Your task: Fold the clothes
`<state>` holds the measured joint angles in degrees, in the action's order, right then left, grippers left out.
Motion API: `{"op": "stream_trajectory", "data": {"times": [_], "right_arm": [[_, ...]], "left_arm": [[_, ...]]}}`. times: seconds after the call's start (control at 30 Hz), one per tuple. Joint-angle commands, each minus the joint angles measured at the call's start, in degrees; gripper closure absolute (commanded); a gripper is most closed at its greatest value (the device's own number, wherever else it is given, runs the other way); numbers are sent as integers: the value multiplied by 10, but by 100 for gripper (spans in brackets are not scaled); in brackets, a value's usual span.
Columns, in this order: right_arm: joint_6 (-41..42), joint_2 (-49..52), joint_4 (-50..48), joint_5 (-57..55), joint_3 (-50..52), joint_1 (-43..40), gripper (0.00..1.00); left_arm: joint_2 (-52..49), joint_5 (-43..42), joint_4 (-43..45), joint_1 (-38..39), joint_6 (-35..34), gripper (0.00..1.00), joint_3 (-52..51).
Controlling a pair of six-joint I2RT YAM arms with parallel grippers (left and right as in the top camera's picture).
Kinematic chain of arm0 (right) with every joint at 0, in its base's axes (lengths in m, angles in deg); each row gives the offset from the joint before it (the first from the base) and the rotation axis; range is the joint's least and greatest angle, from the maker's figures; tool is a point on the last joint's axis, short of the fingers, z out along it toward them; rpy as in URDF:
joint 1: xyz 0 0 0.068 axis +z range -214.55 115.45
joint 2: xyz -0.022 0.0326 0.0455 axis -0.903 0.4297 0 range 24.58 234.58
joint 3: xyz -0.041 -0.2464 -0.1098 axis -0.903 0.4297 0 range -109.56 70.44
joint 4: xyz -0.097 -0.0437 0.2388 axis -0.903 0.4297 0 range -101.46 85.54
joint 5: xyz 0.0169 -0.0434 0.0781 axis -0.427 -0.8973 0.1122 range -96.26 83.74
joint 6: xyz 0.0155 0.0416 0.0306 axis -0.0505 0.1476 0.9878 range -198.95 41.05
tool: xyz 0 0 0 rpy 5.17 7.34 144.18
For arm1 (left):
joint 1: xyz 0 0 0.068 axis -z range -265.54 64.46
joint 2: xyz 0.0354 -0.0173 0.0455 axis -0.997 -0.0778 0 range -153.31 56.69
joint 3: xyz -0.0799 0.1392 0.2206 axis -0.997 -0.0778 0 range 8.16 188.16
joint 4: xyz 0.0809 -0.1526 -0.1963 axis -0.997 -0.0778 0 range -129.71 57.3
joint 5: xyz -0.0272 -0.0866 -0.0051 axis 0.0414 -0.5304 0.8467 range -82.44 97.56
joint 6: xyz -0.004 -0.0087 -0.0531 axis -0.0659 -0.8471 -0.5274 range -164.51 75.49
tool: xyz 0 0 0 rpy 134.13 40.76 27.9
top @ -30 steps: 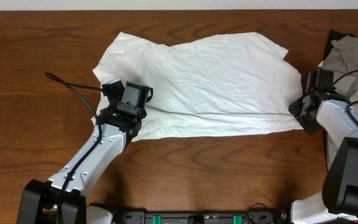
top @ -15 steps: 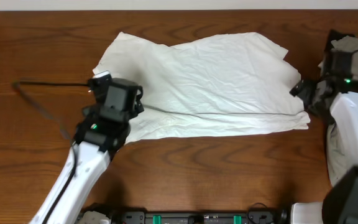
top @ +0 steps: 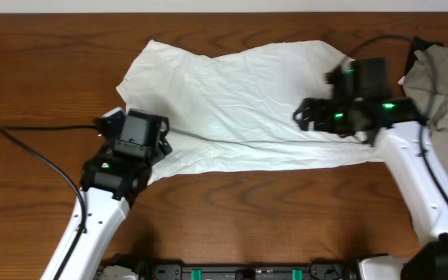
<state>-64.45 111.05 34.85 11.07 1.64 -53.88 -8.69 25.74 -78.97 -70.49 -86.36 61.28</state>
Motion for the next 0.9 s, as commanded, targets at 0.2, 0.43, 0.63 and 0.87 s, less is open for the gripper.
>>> {"op": "stream_trajectory", "data": {"times": [0.2, 0.43, 0.63, 0.87], "right_arm": [[-25, 89, -56, -126, -5, 154, 28], [14, 137, -130, -103, -5, 224, 47], [85, 137, -177, -49, -5, 284, 43], [213, 140, -235, -31, -5, 326, 43]], "left_arm": [[-2, -100, -39, -125, -40, 2, 3], [-28, -100, -49, -156, -28, 7, -4], [-52, -101, -38, -205, -34, 7, -4], [-57, -114, -41, -267, -54, 2, -4]]}}
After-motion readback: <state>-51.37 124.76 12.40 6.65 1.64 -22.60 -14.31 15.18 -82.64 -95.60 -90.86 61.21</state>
